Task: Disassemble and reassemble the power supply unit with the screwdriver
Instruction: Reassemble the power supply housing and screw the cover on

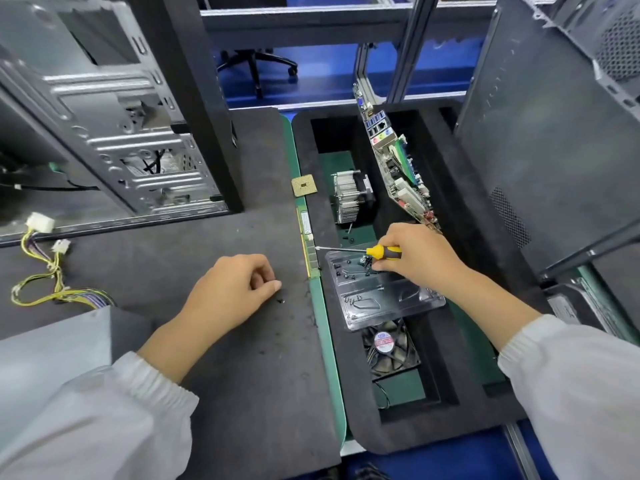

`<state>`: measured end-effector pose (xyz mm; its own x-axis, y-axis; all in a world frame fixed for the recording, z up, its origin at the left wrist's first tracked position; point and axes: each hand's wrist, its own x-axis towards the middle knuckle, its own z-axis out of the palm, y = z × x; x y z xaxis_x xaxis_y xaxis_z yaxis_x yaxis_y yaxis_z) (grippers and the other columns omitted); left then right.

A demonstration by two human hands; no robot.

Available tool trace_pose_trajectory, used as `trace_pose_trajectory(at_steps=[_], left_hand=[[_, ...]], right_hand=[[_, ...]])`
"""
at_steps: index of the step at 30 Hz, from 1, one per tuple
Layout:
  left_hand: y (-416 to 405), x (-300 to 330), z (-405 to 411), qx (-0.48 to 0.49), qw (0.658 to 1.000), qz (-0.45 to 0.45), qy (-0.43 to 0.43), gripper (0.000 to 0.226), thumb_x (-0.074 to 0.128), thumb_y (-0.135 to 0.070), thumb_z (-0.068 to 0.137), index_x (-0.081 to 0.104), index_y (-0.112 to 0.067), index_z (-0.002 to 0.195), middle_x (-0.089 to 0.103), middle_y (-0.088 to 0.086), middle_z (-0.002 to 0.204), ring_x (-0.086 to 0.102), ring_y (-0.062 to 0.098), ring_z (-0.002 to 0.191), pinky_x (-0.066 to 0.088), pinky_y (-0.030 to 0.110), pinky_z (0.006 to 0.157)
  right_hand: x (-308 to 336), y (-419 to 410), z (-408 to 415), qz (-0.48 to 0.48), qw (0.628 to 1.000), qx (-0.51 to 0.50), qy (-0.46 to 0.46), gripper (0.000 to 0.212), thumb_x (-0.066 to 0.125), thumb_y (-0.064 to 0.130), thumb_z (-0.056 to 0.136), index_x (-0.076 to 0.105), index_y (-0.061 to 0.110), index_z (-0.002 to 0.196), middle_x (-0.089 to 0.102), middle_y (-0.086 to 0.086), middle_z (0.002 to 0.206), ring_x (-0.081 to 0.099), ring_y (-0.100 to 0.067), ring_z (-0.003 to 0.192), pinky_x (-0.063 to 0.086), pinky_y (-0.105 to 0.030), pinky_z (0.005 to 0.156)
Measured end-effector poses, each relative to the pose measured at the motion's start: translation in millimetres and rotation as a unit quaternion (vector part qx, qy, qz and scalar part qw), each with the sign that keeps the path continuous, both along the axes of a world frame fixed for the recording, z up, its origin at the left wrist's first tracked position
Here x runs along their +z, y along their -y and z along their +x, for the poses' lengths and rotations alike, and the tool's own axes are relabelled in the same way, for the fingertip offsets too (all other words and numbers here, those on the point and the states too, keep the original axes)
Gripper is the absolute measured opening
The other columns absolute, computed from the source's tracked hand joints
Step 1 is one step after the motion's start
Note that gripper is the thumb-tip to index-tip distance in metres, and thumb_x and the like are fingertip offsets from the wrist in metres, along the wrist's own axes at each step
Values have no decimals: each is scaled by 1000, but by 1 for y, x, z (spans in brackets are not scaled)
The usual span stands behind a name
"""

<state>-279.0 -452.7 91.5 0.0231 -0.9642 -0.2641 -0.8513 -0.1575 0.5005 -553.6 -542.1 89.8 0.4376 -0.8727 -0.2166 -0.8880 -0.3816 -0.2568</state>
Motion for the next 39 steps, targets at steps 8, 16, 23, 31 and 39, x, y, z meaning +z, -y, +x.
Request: trace_pose_trajectory(at_steps=[8,16,23,31,39], left_hand=[[-2,5,1,7,1000,7,-7,14,68,-33,90,62,-28,78,62,-9,70,57,7,65,50,30,65],[-5,13,-2,13,1000,-1,-16,15,67,-33,90,62,-28,77,63,-10,70,59,8,66,54,33,69],[-10,21,4,35,999,-14,-29,14,67,-30,90,65,-25,78,63,-9,69,58,10,68,54,35,73],[-41,56,15,99,925,48,-363,22,67,-25,90,75,-6,84,73,12,75,67,14,61,52,19,56],[-135,92,97,140,813,64,-562,21,67,-31,72,80,-15,75,74,6,76,71,10,65,55,17,60]], right_hand=[[2,4,-5,22,999,-24,29,23,66,39,85,59,21,73,51,3,74,51,-17,70,37,-31,57],[-3,-3,2,-61,997,-37,-17,28,63,40,88,55,25,65,44,7,78,50,-17,71,36,-27,53],[-11,-8,7,-78,996,-43,-31,19,61,40,89,54,25,79,43,7,84,52,-18,78,31,-26,53],[56,-53,54,-65,971,-13,230,14,73,32,80,65,22,74,59,3,76,56,-19,72,48,-37,62],[114,-162,198,-46,938,110,325,7,76,26,77,71,20,78,59,7,75,56,-14,74,48,-41,65]])
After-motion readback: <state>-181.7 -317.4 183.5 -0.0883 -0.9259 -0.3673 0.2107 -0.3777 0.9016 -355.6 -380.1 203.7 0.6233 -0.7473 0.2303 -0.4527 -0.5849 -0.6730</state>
